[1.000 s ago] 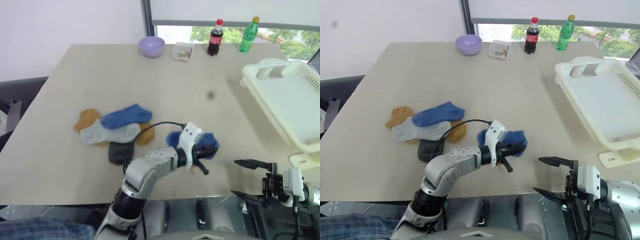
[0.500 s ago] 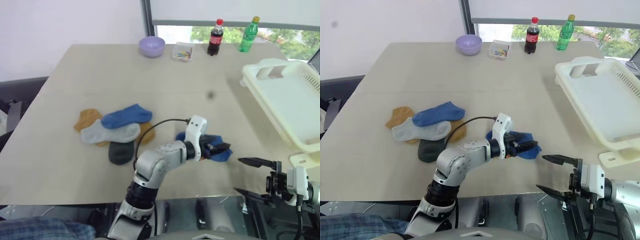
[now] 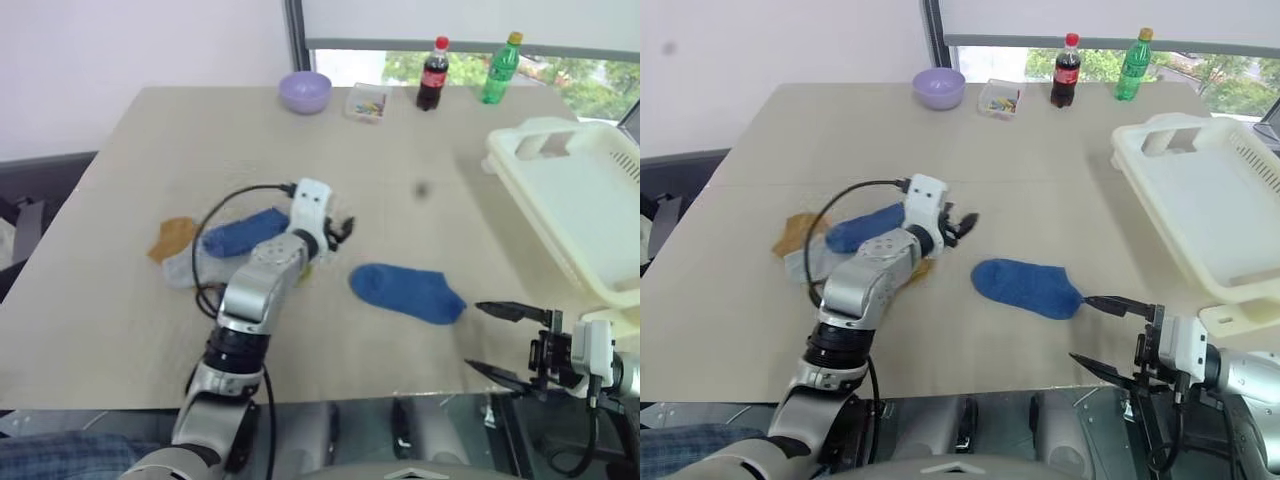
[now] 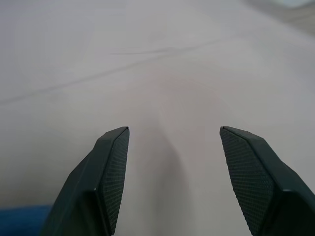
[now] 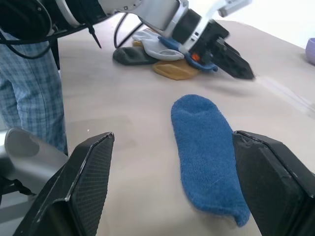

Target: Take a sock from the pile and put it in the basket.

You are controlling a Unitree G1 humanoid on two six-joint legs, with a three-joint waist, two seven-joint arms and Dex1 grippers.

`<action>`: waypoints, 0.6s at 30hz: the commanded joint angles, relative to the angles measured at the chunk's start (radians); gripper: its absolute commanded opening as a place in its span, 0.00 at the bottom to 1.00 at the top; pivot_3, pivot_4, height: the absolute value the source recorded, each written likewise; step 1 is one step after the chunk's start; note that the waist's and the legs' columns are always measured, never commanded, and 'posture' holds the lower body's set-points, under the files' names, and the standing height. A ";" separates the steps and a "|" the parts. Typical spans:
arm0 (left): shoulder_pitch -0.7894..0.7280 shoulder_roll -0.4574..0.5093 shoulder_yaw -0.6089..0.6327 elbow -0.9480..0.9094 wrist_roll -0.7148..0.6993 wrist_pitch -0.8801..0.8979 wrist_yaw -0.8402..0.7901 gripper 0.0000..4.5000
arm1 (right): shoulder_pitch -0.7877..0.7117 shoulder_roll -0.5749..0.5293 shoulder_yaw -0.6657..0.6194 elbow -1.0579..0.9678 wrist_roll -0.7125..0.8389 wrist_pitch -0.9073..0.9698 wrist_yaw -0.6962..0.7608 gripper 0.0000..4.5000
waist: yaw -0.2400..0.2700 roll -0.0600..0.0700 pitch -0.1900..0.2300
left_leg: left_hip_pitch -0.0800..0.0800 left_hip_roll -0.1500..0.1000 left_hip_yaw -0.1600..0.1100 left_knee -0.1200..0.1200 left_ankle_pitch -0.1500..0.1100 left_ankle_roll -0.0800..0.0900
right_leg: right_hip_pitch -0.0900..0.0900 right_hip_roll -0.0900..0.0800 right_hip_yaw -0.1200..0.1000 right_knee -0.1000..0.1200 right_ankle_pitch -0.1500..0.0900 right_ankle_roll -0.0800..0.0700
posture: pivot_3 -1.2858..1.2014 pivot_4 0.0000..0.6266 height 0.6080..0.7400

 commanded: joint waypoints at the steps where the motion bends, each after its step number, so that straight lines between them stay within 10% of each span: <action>1: 0.046 0.001 0.017 -0.113 0.059 -0.031 0.068 0.70 | 0.000 0.000 -0.009 -0.039 0.020 0.003 -0.013 0.87 | 0.001 0.000 0.000 | 0.000 0.000 0.000 0.000 0.000 0.000 | 0.000 -0.001 0.000 0.000 0.000 0.000 | 0.52 0.24 0.96; 18: 0.192 -0.012 -0.004 -0.160 0.164 -0.043 0.124 0.70 | -0.098 0.061 -0.028 -0.034 0.062 0.080 -0.139 0.87 | -0.001 0.000 0.000 | 0.000 -0.001 0.000 0.000 0.000 0.000 | 0.000 -0.001 -0.001 0.001 0.000 0.000 | 0.52 0.24 0.96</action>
